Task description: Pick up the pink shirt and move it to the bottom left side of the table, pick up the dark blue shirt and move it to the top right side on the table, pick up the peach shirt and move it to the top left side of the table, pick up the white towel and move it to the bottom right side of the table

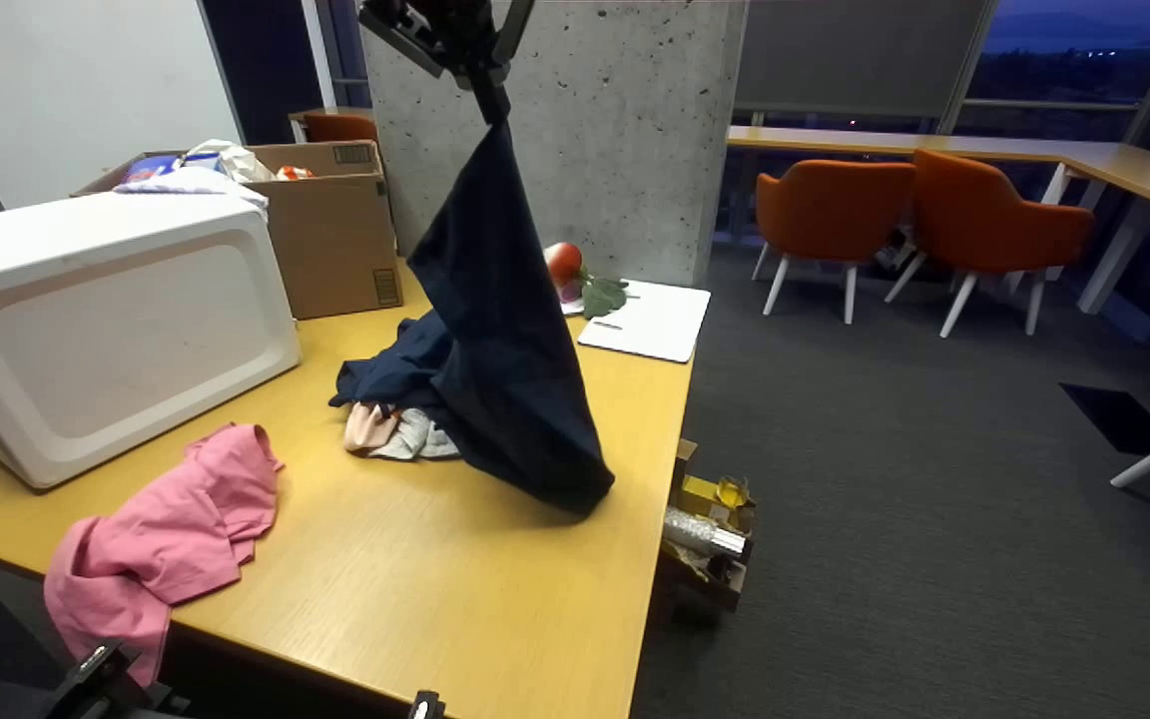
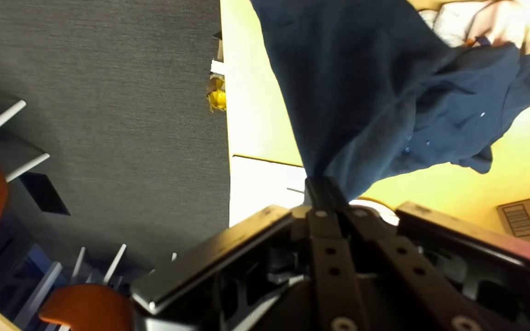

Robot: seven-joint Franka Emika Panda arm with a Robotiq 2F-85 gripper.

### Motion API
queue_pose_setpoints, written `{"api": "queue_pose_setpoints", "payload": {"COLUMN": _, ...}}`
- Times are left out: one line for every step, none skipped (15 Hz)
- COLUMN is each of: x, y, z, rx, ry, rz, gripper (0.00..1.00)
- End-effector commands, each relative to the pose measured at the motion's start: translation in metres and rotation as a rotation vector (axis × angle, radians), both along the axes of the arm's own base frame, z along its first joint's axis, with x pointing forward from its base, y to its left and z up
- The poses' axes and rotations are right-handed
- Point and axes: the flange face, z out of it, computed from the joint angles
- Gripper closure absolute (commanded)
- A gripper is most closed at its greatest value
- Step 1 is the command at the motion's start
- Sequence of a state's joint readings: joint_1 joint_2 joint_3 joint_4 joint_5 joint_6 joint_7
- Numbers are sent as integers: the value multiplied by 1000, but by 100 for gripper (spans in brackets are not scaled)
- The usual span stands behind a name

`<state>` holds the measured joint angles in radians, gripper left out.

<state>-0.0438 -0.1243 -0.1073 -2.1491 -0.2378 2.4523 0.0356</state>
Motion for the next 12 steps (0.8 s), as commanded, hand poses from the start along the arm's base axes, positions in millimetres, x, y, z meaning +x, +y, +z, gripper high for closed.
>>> {"api": "queue_pose_setpoints", "payload": {"x": -28, "y": -4, "z": 22, "rx": -20, "ry": -18, "rz": -27, "gripper": 100}}
{"api": "queue_pose_setpoints", "payload": {"x": -30, "y": -12, "z": 35, "rx": -28, "ry": -34, "rz": -35, "gripper": 100}}
{"api": "queue_pose_setpoints", "payload": {"x": -28, "y": -20, "z": 48, "rx": -33, "ry": -52, "rz": -42, "gripper": 100}}
{"api": "queue_pose_setpoints", "payload": {"x": -25, "y": -28, "z": 61, "rx": -38, "ry": -69, "rz": -54, "gripper": 100}}
{"api": "queue_pose_setpoints", "payload": {"x": -19, "y": -37, "z": 71, "rx": -54, "ry": -86, "rz": -63, "gripper": 100}}
{"api": "queue_pose_setpoints", "payload": {"x": -9, "y": -45, "z": 82, "rx": -69, "ry": -100, "rz": -71, "gripper": 100}}
{"api": "queue_pose_setpoints", "payload": {"x": -1, "y": -52, "z": 92, "rx": -83, "ry": -118, "rz": -85, "gripper": 100}}
{"api": "queue_pose_setpoints", "payload": {"x": 9, "y": -58, "z": 102, "rx": -97, "ry": -135, "rz": -94, "gripper": 100}}
{"api": "queue_pose_setpoints", "payload": {"x": 19, "y": -61, "z": 113, "rx": -108, "ry": -154, "rz": -100, "gripper": 100}}
{"api": "queue_pose_setpoints", "payload": {"x": 27, "y": -61, "z": 124, "rx": -117, "ry": -171, "rz": -105, "gripper": 100}}
{"api": "queue_pose_setpoints", "payload": {"x": 34, "y": -59, "z": 134, "rx": -123, "ry": -184, "rz": -107, "gripper": 100}}
{"api": "queue_pose_setpoints", "payload": {"x": 40, "y": -58, "z": 142, "rx": -132, "ry": -201, "rz": -102, "gripper": 100}}
